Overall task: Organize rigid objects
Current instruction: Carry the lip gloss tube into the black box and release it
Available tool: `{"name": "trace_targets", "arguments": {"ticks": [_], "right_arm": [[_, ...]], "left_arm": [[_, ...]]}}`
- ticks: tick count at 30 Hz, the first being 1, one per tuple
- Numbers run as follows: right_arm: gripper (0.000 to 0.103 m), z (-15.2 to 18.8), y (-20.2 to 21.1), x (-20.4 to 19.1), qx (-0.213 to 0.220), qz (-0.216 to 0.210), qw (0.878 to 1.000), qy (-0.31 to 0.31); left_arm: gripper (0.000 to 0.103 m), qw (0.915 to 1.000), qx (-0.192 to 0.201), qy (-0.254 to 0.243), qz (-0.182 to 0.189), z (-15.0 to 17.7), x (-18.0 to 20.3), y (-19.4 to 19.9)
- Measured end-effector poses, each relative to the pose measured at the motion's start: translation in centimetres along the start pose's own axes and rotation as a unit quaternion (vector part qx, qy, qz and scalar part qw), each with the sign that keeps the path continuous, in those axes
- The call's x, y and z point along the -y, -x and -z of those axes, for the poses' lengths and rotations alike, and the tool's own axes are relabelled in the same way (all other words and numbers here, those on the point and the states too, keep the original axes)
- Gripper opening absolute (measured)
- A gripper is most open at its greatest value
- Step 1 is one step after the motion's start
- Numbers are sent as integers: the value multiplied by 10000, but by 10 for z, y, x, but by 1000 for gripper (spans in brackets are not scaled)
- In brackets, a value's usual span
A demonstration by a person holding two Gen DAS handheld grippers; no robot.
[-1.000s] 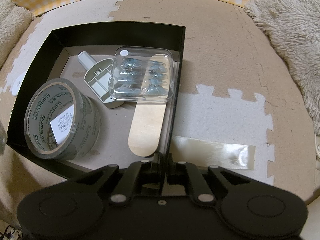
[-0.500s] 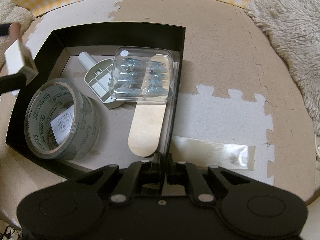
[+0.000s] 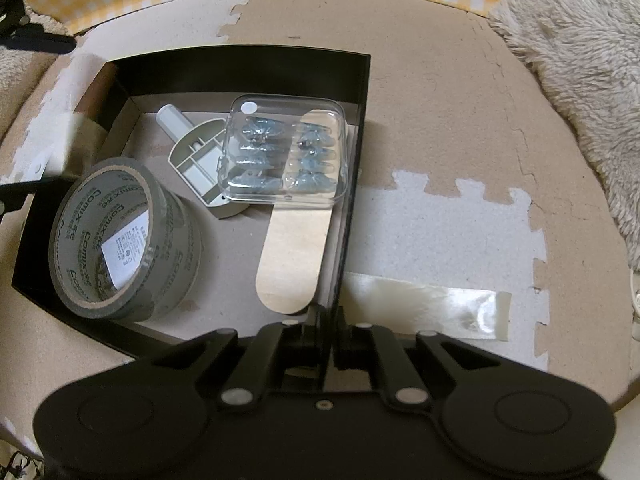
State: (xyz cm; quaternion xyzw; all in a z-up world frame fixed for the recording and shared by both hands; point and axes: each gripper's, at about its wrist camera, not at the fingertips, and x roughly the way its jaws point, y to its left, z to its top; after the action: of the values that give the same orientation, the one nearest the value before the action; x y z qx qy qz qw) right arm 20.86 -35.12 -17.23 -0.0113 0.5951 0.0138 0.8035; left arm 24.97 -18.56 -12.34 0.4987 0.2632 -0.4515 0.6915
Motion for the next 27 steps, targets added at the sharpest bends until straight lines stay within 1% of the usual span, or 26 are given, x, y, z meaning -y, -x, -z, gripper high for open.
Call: {"name": "trace_targets", "arguments": {"ticks": [1,3,8,18,27], "right_arm": [[7,0,0,0,4,-3,10000,-2],[7,0,0,0,9,-8,10000,3],[7,1,0,1,15,-11,10000,1],[7,0,0,1,15,-11,10000,1],[7,0,0,1,20,-8,10000,-5]], "left_arm": [[89,9999,-5,100,21,-1,-2,0],[96,9997,-19,228,54,-3,-3,-1],[96,9984,-68,444,329,1,0,2],[101,9966,-177,604,540,9,9,11],[103,9953,-11,837,491,15,17,32]]}}
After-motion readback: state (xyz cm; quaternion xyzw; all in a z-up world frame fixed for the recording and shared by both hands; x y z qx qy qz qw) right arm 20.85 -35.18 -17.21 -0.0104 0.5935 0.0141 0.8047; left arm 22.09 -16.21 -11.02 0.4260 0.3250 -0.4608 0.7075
